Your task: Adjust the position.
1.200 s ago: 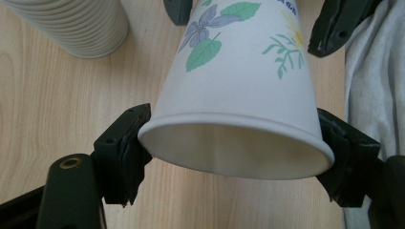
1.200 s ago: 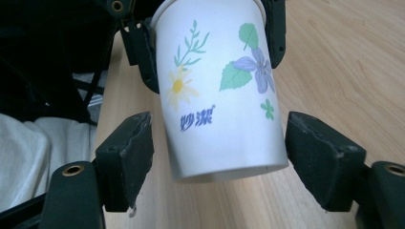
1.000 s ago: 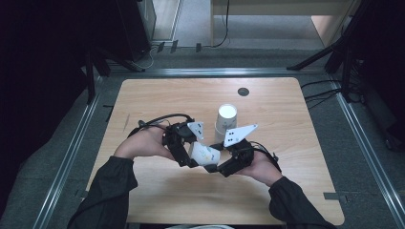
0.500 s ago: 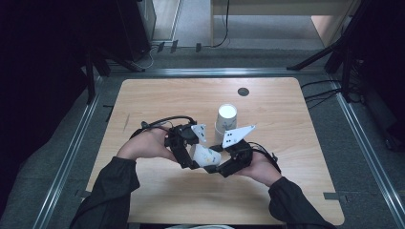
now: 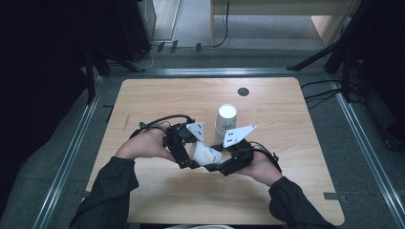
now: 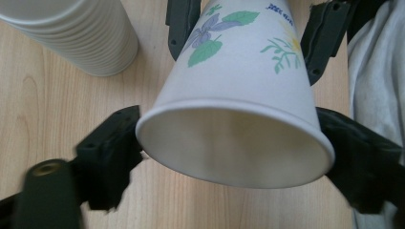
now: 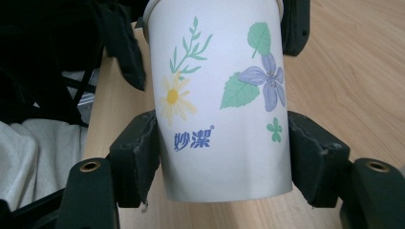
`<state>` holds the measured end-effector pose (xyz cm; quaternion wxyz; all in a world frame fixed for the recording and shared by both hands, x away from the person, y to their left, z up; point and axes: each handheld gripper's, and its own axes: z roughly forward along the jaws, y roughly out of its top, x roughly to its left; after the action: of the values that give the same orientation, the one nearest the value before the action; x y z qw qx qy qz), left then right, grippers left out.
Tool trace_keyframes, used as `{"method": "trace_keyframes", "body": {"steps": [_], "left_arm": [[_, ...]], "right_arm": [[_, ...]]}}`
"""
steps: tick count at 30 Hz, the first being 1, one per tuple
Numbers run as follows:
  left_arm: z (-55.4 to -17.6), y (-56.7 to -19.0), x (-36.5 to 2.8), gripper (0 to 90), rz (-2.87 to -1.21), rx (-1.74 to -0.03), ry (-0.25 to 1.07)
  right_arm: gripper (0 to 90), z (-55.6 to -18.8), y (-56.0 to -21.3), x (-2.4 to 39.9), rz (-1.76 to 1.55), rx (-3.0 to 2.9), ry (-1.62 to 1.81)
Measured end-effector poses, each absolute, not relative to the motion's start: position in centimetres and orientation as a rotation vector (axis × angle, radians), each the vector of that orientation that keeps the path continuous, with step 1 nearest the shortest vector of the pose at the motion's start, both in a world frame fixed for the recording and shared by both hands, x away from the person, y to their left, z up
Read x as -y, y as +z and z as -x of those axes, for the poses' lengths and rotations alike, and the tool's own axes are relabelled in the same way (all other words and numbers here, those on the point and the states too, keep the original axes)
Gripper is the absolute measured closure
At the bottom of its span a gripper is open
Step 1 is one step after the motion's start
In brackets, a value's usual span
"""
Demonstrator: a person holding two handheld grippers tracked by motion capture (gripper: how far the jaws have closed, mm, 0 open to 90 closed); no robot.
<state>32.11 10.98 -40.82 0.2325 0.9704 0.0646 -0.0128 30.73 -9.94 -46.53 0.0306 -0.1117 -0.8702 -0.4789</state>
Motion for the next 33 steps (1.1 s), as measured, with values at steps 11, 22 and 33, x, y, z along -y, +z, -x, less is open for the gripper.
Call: {"method": "trace_keyframes", "body": {"steps": [11,22,33], "left_arm": [[-32.5,-41.2,-13.2,2.7,-2.514,-0.271,-0.088],[-32.1,-42.3,-15.4,2.7,-2.345,-0.373,-0.096],[-31.6,-43.3,-16.3,2.8,-2.205,-0.449,-0.16]], "right_arm": [[33.2,-30.8,-45.9,11.0,0.369,2.661,-1.528],[33.2,-30.9,-45.3,12.0,0.384,2.63,-1.584],[33.2,-31.0,-45.2,12.4,0.388,2.595,-1.605]]}}
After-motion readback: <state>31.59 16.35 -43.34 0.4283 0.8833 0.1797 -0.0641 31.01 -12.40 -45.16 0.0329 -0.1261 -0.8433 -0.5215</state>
